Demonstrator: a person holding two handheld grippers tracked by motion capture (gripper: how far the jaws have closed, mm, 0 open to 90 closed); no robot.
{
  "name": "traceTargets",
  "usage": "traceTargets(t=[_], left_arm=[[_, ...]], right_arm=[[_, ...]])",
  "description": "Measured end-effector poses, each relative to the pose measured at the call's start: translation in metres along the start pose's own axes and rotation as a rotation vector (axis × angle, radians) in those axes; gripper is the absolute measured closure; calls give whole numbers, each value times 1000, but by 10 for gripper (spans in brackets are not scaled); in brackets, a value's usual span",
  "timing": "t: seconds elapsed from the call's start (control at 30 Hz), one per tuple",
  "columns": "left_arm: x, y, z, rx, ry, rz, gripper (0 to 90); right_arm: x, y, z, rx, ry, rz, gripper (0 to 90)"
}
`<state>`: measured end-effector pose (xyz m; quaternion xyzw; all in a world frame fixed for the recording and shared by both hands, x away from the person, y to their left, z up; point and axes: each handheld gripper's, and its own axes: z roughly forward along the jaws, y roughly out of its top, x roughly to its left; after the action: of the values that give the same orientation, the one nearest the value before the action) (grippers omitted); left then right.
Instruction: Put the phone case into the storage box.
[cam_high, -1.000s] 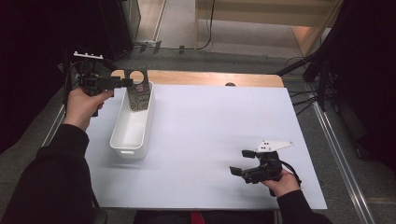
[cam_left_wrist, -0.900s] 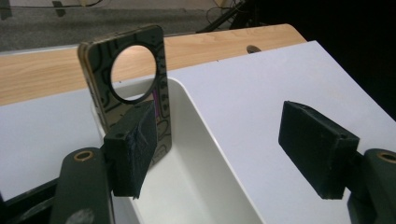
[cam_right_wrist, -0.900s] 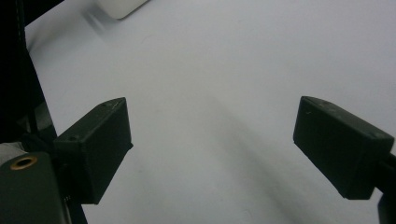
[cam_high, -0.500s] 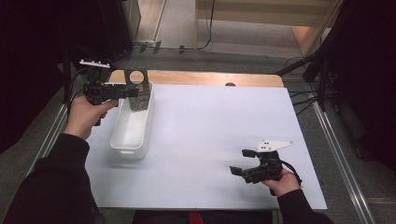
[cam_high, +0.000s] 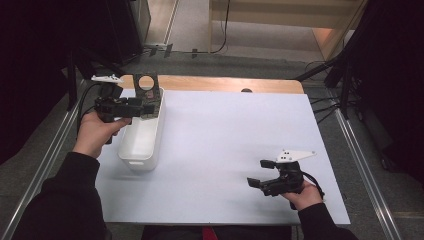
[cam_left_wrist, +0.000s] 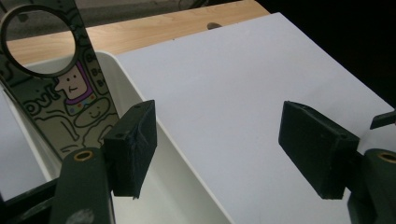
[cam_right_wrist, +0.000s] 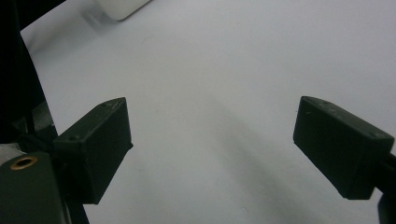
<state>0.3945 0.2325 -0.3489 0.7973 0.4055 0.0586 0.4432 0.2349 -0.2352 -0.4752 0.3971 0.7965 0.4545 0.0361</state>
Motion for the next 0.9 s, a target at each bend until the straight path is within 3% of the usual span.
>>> traceTargets(t=[0.4, 0.77, 0.9], left_arm=[[-14, -17, -1, -6, -33, 46, 280], [-26, -30, 3, -14, -52, 64, 280], [-29, -36, 4, -16, -79, 71, 280]], right_arm=[[1, -1, 0, 10, 2, 3, 104], [1, -2, -1, 11, 2, -5, 105], [0, -3, -2, 14, 2, -4, 105]])
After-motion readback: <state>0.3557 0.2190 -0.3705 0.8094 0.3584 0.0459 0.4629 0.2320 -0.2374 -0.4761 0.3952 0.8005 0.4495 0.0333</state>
